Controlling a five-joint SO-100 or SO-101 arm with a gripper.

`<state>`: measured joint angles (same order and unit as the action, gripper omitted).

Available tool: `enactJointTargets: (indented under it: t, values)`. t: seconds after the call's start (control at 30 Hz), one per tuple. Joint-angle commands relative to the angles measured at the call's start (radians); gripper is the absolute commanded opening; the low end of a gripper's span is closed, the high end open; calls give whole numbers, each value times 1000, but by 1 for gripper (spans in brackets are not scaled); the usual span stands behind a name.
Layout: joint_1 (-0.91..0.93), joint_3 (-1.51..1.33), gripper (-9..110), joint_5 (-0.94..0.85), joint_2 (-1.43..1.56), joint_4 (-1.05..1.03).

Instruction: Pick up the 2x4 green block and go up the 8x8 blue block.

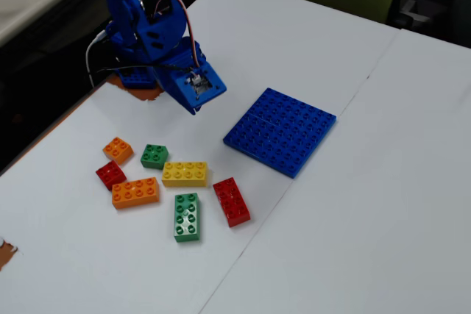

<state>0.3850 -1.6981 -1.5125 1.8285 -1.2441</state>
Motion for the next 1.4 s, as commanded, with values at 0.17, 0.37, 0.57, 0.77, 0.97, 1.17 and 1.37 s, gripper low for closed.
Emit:
enactJointTargets:
  t: [0.17, 0.37, 0.57, 0.77, 0.97, 1.17, 1.37]
  values:
    - [140, 365, 0, 91, -345, -55]
    - [150, 495, 12, 259, -494, 64]
    - [189, 589, 18, 252, -635, 140]
    - [238, 653, 20, 129, -713, 172]
    - [272, 672, 18, 55, -726, 222]
    - [282, 689, 18, 37, -764, 272]
    - [282, 692, 19, 32, -827, 325]
